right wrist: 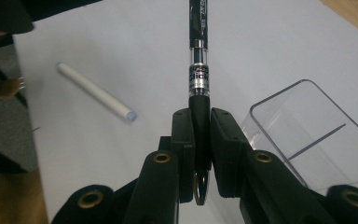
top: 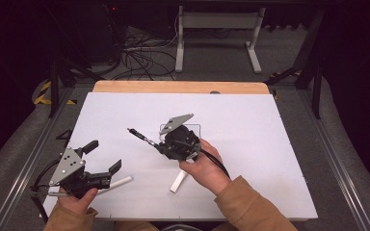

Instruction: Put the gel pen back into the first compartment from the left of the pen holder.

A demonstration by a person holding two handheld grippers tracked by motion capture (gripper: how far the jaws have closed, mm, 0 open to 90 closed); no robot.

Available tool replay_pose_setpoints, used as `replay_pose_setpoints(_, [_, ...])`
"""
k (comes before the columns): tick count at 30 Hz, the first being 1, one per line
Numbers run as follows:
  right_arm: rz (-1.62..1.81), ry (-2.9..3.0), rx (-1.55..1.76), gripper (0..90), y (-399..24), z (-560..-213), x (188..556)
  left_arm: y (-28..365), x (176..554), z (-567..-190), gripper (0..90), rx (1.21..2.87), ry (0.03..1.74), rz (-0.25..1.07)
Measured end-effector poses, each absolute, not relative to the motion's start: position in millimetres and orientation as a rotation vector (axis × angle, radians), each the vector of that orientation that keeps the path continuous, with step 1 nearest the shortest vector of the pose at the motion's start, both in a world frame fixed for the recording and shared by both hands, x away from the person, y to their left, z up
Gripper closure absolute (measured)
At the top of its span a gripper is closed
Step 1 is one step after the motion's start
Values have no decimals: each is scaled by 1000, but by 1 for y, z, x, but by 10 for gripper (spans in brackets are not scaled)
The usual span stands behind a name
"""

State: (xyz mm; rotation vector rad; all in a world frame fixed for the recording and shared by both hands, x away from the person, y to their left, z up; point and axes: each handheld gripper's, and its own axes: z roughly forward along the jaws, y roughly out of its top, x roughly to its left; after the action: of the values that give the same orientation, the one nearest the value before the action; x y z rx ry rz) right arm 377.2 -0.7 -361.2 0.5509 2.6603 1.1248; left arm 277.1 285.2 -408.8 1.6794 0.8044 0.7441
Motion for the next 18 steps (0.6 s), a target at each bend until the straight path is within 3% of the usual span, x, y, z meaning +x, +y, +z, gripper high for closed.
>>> replay_pose_setpoints(18, [981,2851,377,804,-32,-353,369,259,284,-392,30,1804,673,594])
